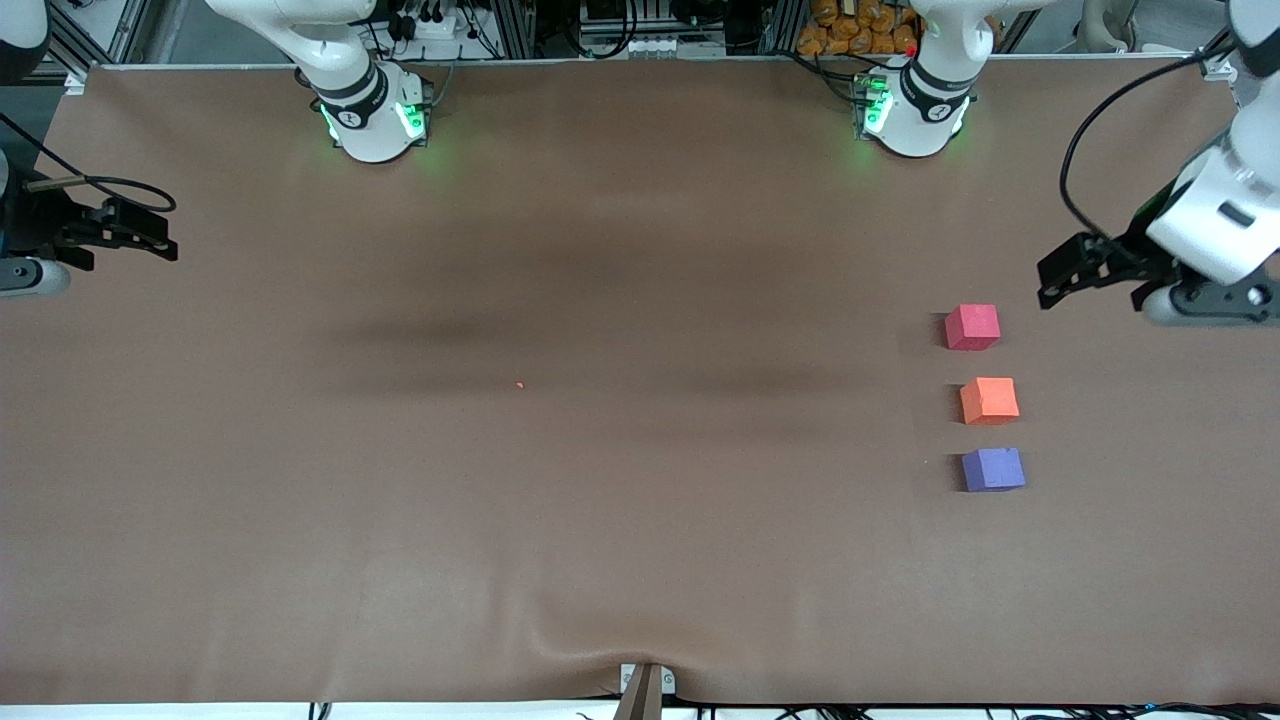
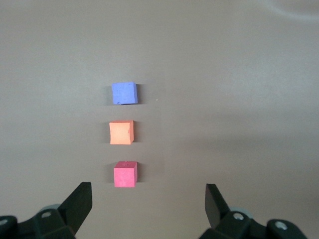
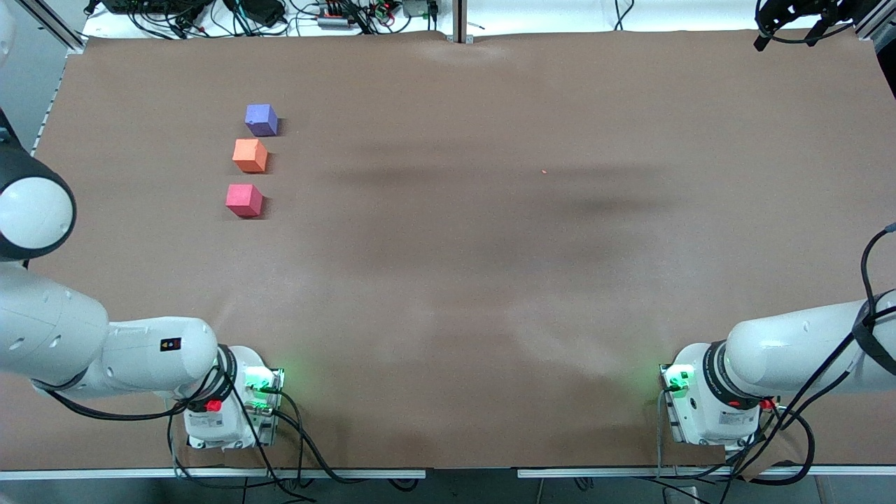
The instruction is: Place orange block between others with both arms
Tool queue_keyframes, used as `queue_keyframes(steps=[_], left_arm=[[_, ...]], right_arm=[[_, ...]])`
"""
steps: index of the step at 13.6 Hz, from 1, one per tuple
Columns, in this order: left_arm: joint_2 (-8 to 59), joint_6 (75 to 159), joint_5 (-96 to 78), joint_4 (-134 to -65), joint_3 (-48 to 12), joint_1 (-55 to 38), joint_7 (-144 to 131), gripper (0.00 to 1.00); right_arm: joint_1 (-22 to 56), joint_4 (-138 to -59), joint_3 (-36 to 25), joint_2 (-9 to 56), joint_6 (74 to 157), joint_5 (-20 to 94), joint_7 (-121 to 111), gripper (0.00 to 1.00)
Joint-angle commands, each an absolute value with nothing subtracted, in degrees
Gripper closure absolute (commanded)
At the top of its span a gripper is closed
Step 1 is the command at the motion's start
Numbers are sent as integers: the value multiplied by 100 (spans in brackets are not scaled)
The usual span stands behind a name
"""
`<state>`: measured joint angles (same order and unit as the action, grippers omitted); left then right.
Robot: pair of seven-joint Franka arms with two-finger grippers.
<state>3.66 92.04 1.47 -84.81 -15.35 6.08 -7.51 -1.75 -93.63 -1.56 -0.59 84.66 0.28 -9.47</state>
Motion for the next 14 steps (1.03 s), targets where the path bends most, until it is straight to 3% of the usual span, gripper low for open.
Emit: queue_keyframes(steps=[1,14], left_arm=[[237,9114,202,-8499,-1556,650,-730,0],[62,8640,211,-8323,-1564,799,-738,0]], right_arm=[[-141,-9325,-141,-44,8455,-53,-861,0],[-114,-9325,-149,-35,8455,-53,-861,0]])
